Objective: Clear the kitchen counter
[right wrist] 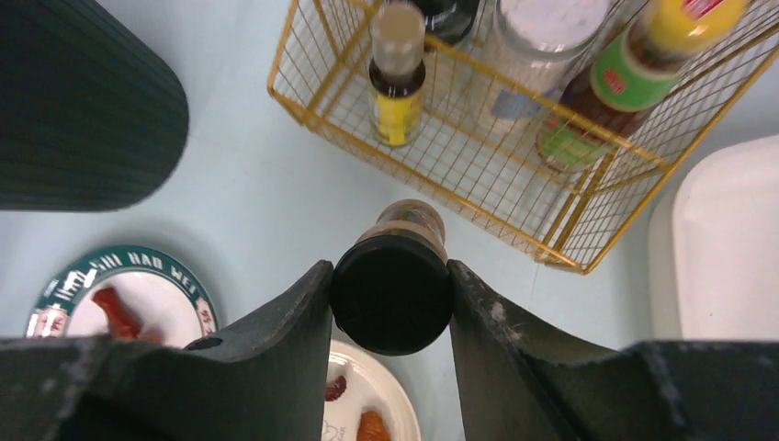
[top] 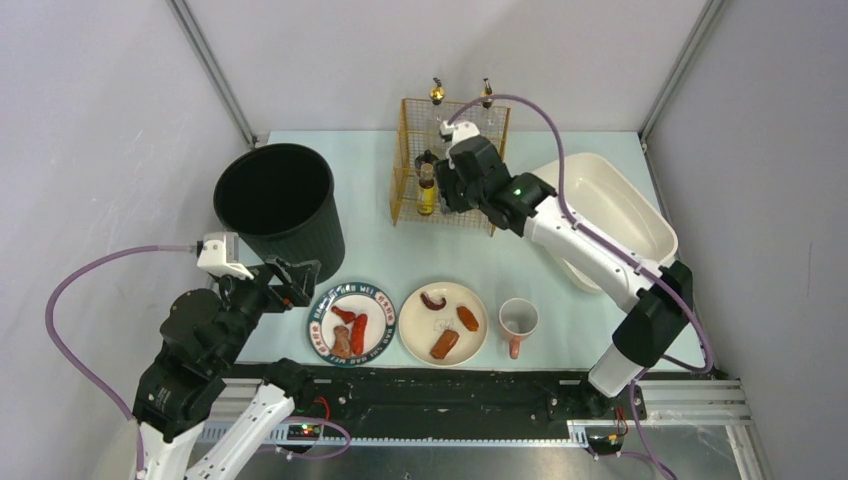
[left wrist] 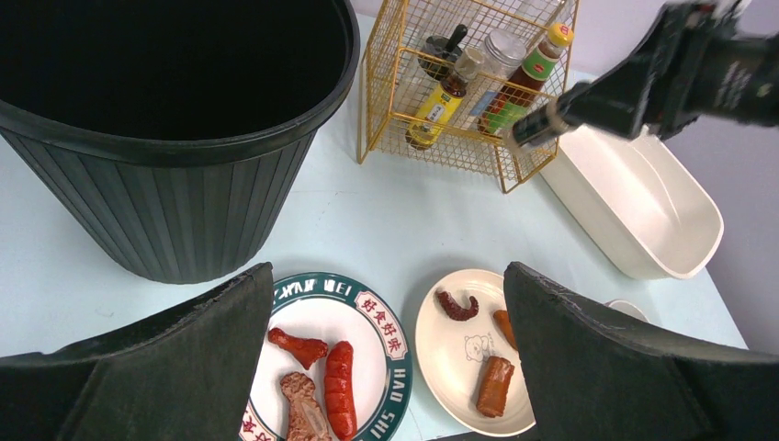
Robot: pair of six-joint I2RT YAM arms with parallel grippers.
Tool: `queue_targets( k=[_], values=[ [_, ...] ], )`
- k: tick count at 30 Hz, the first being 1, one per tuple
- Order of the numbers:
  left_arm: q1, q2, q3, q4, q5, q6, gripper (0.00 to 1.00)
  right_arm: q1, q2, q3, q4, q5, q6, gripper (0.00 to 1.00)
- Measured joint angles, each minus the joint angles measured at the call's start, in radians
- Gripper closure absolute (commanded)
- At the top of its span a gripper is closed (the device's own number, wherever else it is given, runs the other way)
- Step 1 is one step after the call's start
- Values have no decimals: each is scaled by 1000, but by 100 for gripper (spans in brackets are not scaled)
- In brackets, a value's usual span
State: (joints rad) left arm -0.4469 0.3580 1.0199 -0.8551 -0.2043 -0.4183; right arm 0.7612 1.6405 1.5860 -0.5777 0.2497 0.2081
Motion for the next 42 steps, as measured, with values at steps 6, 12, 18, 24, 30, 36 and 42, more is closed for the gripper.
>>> queue_targets(
  k=[6,12,18,24,30,36,42],
  values=[
    [0,0,0,0,-1,0,2,-42,-6,118,-31,-4,-18,98],
    [0,0,0,0,-2,0,2,-107,35,200,-54,-14,-21,98],
    [0,6,0,0,-3,0,2,-153,136,246,-55,-33,-14,98],
    [0,16,0,0,-3,0,2,-168,217,256,-59,-57,2,99],
    [0,24,0,0,-3,0,2,-171,264,256,-58,-74,16,97],
    [0,26,0,0,-3,0,2,-172,283,256,-40,-77,29,97],
    [0,26,0,0,-2,0,2,-173,294,237,-5,-76,43,96]
  ],
)
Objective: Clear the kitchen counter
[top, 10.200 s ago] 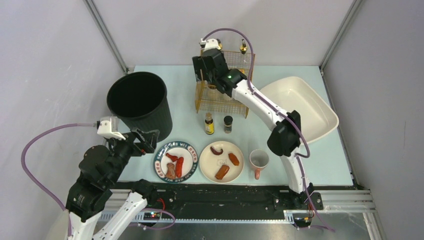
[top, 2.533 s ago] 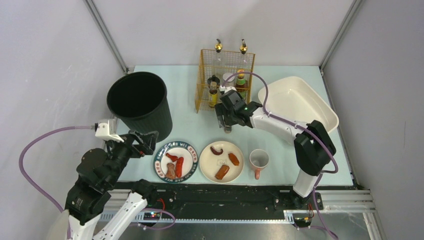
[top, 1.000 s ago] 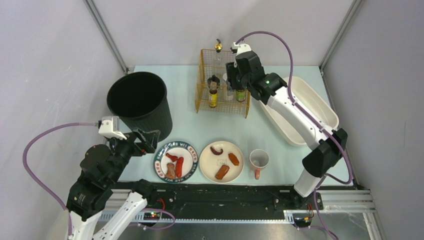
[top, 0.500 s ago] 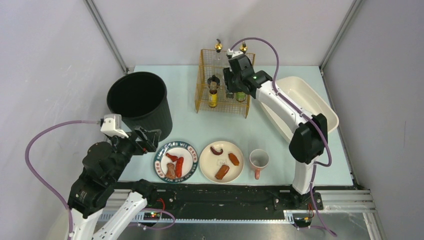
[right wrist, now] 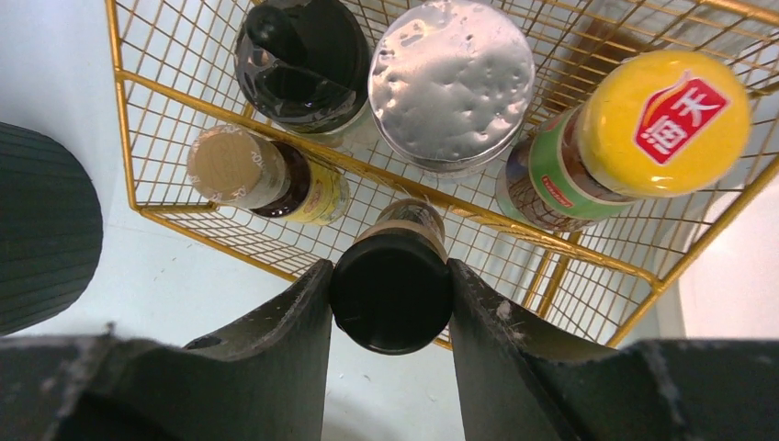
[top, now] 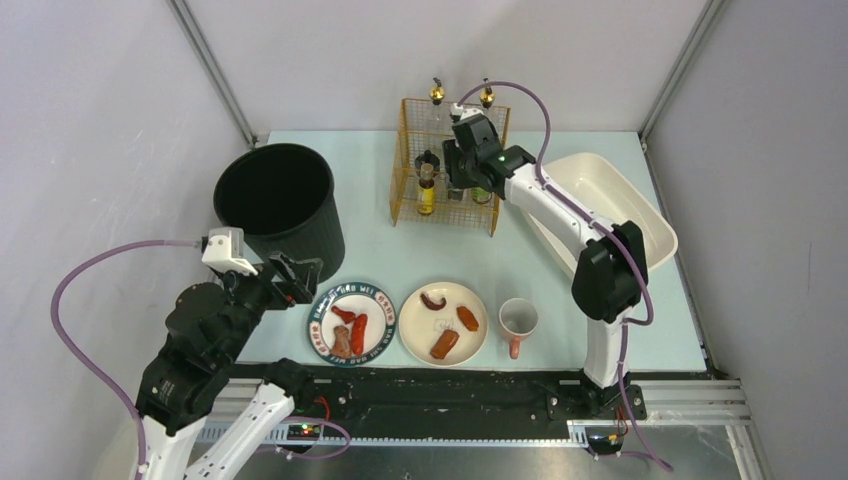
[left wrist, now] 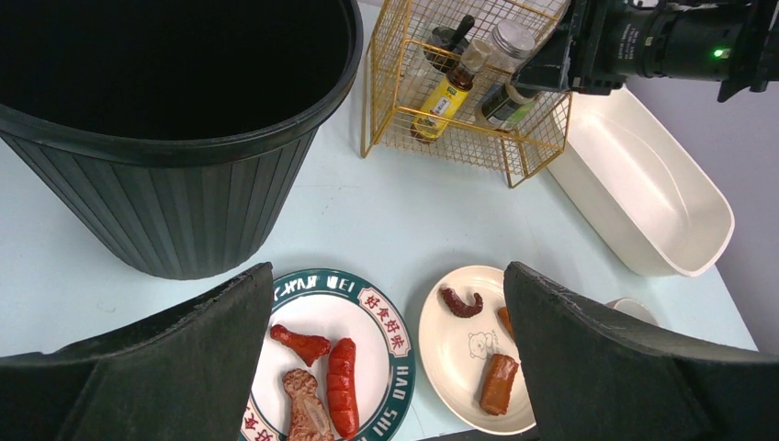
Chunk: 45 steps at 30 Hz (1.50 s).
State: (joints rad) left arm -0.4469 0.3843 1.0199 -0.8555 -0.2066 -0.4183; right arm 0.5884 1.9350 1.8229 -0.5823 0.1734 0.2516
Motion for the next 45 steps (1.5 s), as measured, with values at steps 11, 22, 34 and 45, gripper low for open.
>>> queue_targets(
  k=[11,22,34,45],
  values=[
    [0,0,0,0,0,0,2,-2,56,-67,42,-3,23,95],
    [0,0,0,0,0,0,2,-2,59,-91,66,-3,28,43],
    [0,0,5,0,7,8,2,5,57,-91,61,4,26,30],
    [0,25,92,2,173,-10,2,78,-159,-151,25,76,-6,26]
  ],
)
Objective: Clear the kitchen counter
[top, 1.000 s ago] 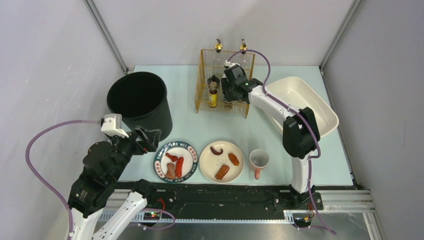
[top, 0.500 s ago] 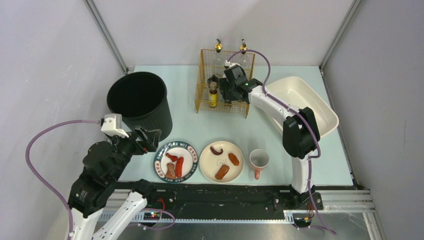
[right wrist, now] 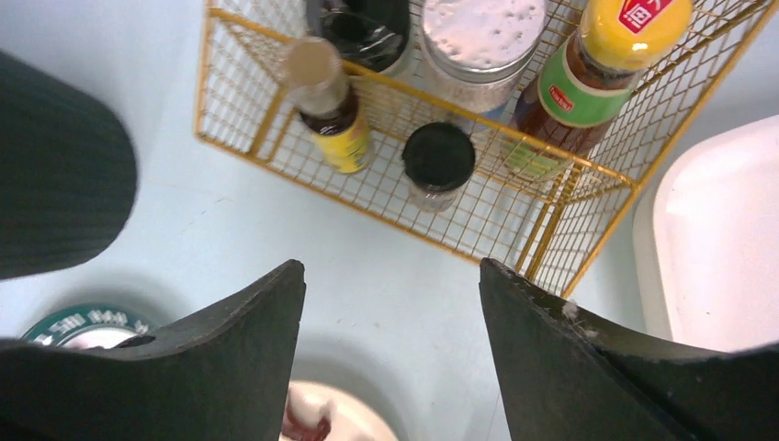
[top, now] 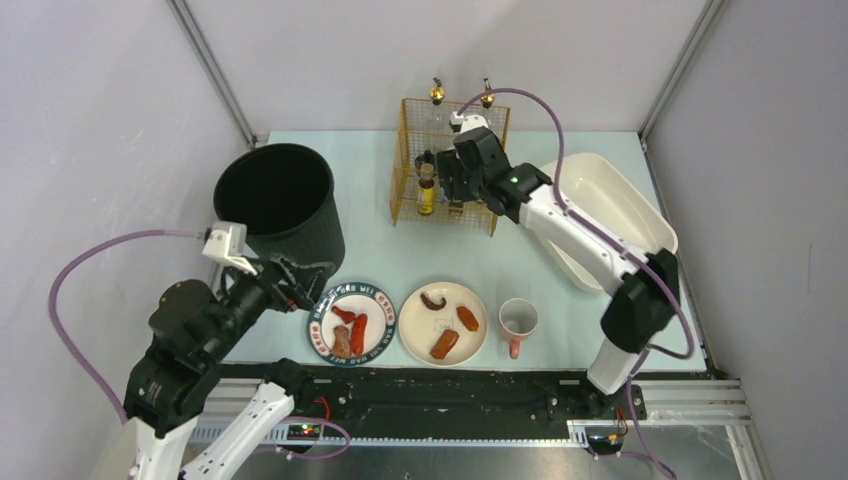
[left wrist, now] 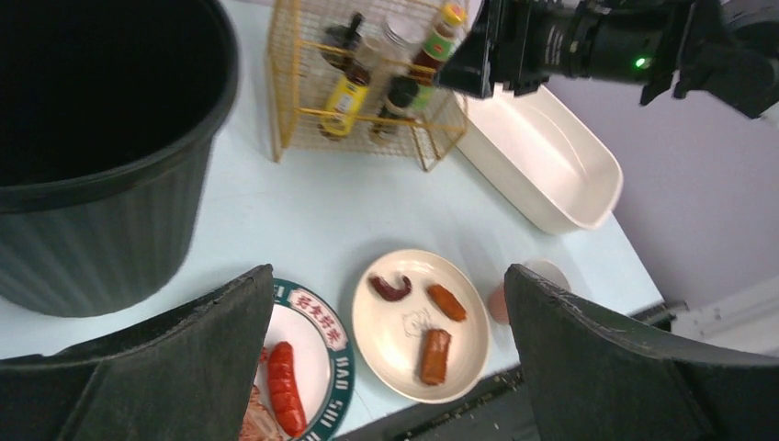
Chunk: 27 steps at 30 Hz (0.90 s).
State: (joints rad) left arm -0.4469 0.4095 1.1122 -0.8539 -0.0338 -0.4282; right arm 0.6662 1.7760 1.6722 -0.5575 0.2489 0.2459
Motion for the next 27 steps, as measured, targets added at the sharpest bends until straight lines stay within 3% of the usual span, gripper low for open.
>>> queue_targets(
  k=[9,15,27],
  values=[
    [0,151,-5,3,230,-32,2,116,-264,-154,-40,43,-7,26],
    [-14,218,-37,8,309,-55,2,190,-398,-259,-118,71,1,26],
    [-268,415,-85,18,119,-90,2,296,-649,-403,-196,103,71,28]
  ],
)
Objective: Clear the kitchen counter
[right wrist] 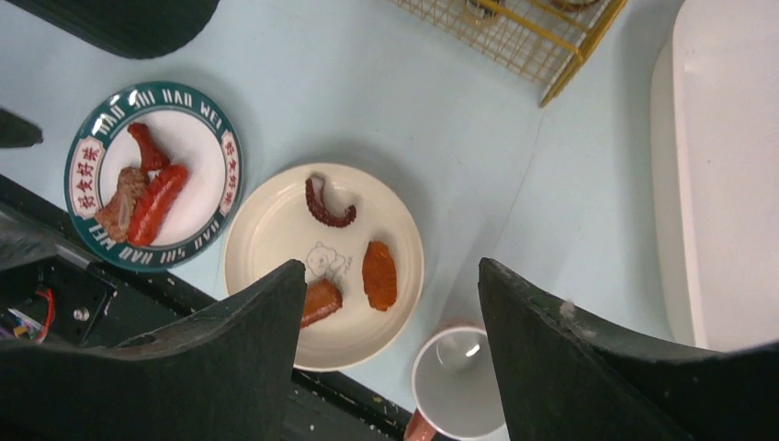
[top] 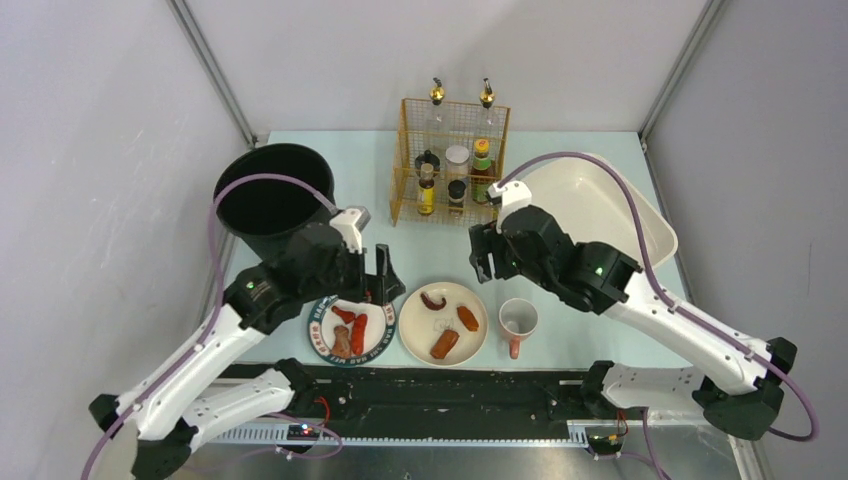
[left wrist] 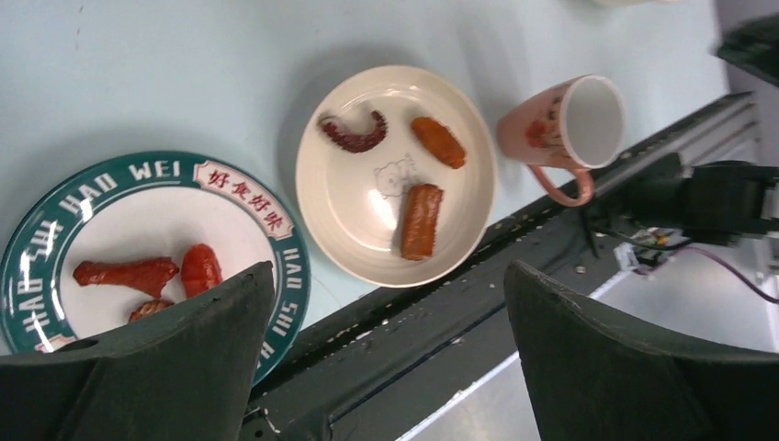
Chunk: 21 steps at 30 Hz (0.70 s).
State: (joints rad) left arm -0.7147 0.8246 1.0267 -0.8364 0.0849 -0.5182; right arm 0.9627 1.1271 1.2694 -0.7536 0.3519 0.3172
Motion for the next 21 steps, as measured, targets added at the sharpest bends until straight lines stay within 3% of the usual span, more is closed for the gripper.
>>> queue_targets(
  k=[6,13,21],
  values=[
    [-41,82,-73,24,-127,-29,2,29,-79,-85,-39,-1,34,30],
    [-41,219,-150,153,-133,-40,7,45,-175,-140,-52,-10,52,33],
    [-26,427,-159,305,-63,-4,35,71,-237,-177,-49,-55,61,34]
  ],
)
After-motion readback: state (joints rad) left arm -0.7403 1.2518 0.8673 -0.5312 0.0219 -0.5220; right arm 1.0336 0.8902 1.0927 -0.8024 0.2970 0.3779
